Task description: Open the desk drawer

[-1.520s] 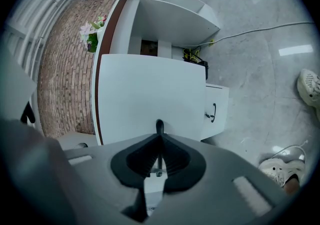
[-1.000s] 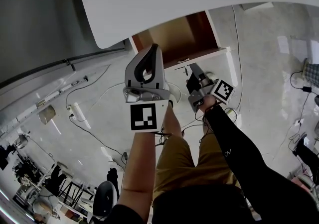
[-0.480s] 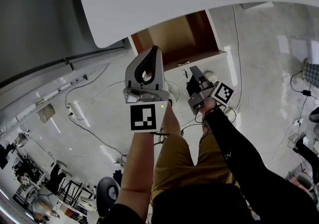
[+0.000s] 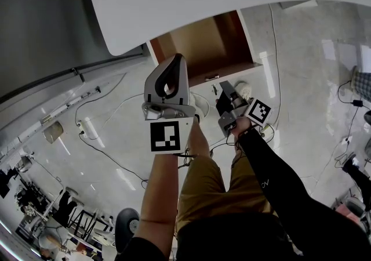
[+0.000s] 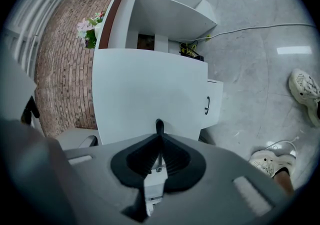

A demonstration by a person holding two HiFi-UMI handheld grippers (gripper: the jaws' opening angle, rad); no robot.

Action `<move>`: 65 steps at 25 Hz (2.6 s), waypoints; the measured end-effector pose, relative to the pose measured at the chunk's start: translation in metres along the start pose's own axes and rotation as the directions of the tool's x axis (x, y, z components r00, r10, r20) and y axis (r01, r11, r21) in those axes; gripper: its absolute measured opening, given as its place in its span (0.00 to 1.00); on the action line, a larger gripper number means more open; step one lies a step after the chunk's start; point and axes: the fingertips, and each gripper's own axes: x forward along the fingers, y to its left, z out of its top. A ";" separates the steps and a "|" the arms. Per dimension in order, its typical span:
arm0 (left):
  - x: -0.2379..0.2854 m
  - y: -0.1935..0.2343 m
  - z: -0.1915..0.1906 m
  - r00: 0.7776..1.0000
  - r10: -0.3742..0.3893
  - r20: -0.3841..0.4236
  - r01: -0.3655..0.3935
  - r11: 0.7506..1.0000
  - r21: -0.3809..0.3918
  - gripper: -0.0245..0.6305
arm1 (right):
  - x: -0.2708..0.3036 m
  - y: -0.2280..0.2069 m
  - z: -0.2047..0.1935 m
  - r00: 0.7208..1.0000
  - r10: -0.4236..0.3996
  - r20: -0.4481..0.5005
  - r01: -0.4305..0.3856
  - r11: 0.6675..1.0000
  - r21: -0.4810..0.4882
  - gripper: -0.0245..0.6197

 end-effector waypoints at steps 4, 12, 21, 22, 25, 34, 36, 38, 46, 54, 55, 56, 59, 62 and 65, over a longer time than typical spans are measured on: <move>-0.009 -0.005 0.002 1.000 -0.004 0.000 0.004 1.000 0.003 0.05 | -0.010 0.001 -0.007 1.000 -0.004 -0.002 0.004 1.000 0.002 0.07; -0.012 -0.006 -0.001 1.000 -0.005 -0.012 0.005 1.000 0.002 0.05 | -0.023 -0.003 -0.004 1.000 -0.007 -0.015 0.007 1.000 -0.011 0.07; -0.012 -0.012 -0.002 1.000 -0.012 -0.012 0.012 1.000 0.004 0.05 | -0.035 -0.007 -0.013 0.999 -0.022 -0.033 0.022 1.000 0.003 0.07; -0.011 -0.011 -0.003 1.000 -0.013 -0.011 0.013 1.000 0.006 0.05 | -0.036 -0.008 -0.013 0.999 -0.025 -0.032 0.026 1.000 0.004 0.07; -0.009 -0.010 -0.005 1.000 -0.017 -0.012 0.017 1.000 0.011 0.05 | -0.038 -0.011 -0.013 0.999 -0.035 -0.036 0.034 0.999 -0.004 0.07; -0.006 -0.008 -0.008 1.000 -0.016 -0.024 0.016 1.000 0.001 0.05 | -0.046 -0.012 -0.019 0.997 -0.046 -0.055 0.046 0.999 0.007 0.07; -0.008 -0.007 -0.009 1.000 -0.014 -0.026 0.014 1.000 -0.001 0.05 | -0.047 -0.011 -0.020 0.998 -0.045 -0.052 0.046 0.999 0.010 0.07; -0.009 -0.006 -0.010 1.000 -0.011 -0.028 0.011 1.000 0.000 0.05 | -0.049 -0.010 -0.020 0.998 -0.042 -0.051 0.043 0.999 0.009 0.07; -0.008 -0.004 -0.012 0.999 -0.004 -0.033 0.004 1.000 -0.005 0.05 | -0.051 -0.004 -0.019 0.998 -0.033 -0.047 0.033 0.999 0.013 0.07; 0.002 -0.008 0.003 1.000 -0.003 0.003 0.003 1.000 -0.020 0.05 | -0.049 -0.016 -0.018 0.997 -0.060 -0.038 0.060 0.998 0.000 0.07; 0.003 -0.008 0.004 1.000 -0.004 0.004 0.004 1.000 -0.022 0.05 | -0.049 -0.017 -0.017 0.997 -0.061 -0.036 0.061 0.998 -0.004 0.07; 0.005 -0.007 0.004 1.000 -0.006 0.003 0.006 1.000 -0.024 0.05 | -0.047 -0.018 -0.016 0.998 -0.060 -0.035 0.060 0.998 -0.009 0.07; 0.005 -0.006 0.001 1.000 -0.008 -0.002 0.008 1.000 -0.027 0.05 | -0.042 -0.022 -0.016 0.997 -0.069 -0.030 0.068 0.997 -0.020 0.07; 0.003 -0.007 -0.001 1.000 -0.009 -0.009 0.009 1.000 -0.026 0.05 | -0.041 -0.028 -0.017 0.995 -0.095 -0.021 0.095 0.995 -0.016 0.07; 0.006 -0.008 -0.002 1.000 -0.012 -0.014 0.011 1.000 -0.026 0.05 | -0.039 -0.034 -0.013 0.995 -0.102 -0.024 0.101 0.994 -0.029 0.07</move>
